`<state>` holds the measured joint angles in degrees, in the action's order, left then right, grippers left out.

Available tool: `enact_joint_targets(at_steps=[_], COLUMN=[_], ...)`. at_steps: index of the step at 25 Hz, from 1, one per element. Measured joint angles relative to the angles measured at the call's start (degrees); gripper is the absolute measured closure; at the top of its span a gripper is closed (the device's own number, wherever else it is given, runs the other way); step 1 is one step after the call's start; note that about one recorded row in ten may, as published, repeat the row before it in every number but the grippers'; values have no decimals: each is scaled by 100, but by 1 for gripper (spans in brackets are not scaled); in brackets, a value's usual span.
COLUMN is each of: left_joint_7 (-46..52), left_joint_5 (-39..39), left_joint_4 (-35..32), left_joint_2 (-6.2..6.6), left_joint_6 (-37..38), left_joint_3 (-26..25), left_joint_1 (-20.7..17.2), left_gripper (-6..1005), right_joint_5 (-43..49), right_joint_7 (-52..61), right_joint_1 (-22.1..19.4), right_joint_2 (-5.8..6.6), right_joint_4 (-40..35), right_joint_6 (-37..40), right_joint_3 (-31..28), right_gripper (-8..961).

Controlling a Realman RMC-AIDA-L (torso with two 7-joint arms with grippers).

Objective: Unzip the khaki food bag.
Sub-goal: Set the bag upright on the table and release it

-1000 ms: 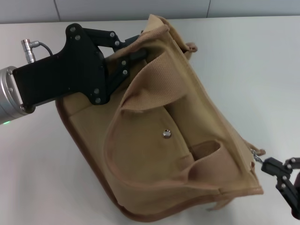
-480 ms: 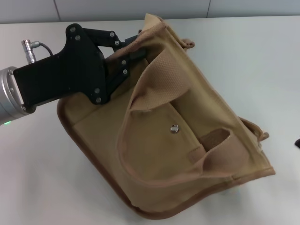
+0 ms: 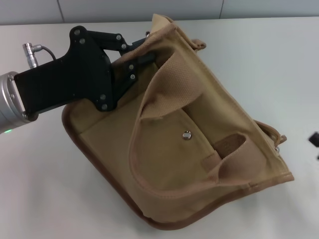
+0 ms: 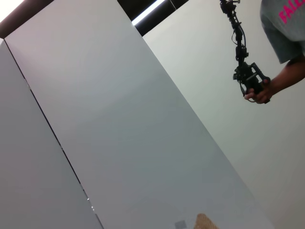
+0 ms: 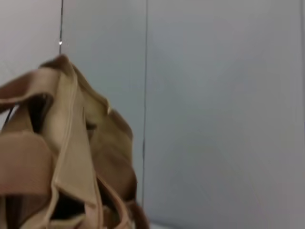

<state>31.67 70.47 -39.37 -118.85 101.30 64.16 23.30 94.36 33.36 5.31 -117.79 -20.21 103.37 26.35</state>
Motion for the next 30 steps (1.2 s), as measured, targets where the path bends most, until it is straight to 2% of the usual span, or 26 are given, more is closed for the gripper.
enact_joint_targets(at_steps=[3,9,14,19,25,30], left_joint_7=[-10,-19,-62,-164,-540,-614], left_joint_5=[0,2,5,7,-63,-67], left_joint_4=[1,8,93,241,952,1376], left_joint_2=[-6,-7,-6,-13,-11,-16], left_joint_6=[2,23,36,3,22,18], left_joint_3=[0,0,6,48,51,40], left_joint_1=[-9,-25,-14,21,90,68], left_gripper=[904,898,893,889,883,879], right_joint_5=[309,888,997,1306,652,438], right_joint_7=[0,38,48,100,368,888], right_joint_1=[270,573,662,1032,1306,1696], right_joint_2=[-67,-123,-122,-149,-163,-159], right_joint_4=[15,38,62,86,174,-237], right_joint_6=[-246,-330,-519,-697,-828,-991], right_joint_3=[13,7,36,24,-295,-307], right_gripper=[374,191,148,225,317,560])
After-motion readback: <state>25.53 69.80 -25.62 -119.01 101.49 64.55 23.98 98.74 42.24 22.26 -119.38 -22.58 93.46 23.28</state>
